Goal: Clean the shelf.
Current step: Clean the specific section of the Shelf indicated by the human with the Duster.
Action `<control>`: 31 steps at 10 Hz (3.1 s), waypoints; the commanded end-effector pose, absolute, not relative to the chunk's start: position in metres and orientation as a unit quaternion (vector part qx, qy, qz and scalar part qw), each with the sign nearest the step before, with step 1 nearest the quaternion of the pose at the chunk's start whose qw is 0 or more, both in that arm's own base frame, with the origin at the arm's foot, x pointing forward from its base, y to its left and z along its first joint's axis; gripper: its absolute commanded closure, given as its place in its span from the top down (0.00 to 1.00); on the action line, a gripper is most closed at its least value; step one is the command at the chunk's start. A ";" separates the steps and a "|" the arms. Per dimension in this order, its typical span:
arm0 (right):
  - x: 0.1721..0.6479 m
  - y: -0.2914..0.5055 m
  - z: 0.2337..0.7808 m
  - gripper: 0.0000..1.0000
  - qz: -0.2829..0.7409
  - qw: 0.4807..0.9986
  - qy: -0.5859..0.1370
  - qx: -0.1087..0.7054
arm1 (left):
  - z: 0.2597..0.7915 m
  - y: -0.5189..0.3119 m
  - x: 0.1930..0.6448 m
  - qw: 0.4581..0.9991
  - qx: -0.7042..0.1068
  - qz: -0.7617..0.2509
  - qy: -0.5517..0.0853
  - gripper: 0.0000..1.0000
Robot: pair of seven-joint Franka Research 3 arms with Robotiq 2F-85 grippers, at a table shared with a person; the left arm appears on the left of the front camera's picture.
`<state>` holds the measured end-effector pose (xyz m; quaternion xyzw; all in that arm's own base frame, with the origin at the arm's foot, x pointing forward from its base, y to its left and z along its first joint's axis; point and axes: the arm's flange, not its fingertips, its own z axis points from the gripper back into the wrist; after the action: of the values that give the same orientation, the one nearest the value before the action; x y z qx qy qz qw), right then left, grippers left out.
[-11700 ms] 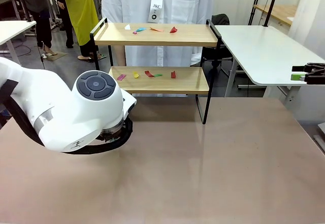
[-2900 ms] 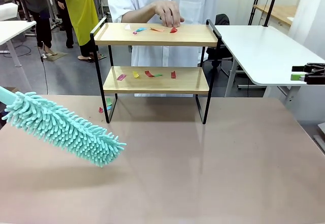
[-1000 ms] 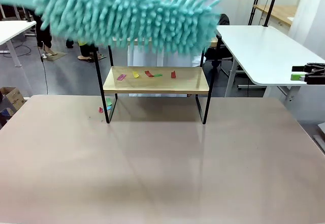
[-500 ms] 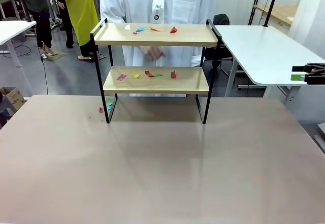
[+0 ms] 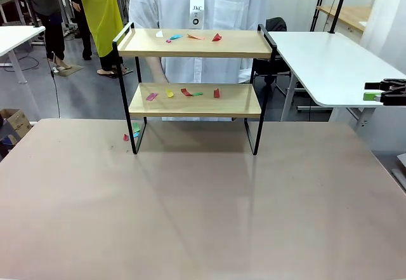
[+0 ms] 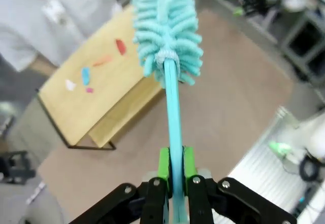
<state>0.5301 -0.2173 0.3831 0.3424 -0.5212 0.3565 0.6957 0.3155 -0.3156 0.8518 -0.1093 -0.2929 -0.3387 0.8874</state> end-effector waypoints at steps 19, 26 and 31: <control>0.531 -0.215 0.385 1.00 0.358 0.695 -0.522 0.341 | 0.722 -0.493 0.295 0.925 -0.093 -0.026 -0.368 0.13; 0.531 -0.215 0.385 1.00 0.358 0.695 -0.522 0.341 | 0.663 -0.525 0.311 0.941 -0.081 -0.009 -0.330 0.13; 0.531 -0.215 0.385 1.00 0.358 0.695 -0.522 0.341 | 0.662 -0.527 0.315 0.946 -0.075 -0.021 -0.314 0.13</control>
<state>0.5301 -0.2173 0.3830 0.3425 -0.5213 0.3564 0.6957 0.3147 -0.5297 0.6586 -0.0736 -0.3108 -0.0146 0.9475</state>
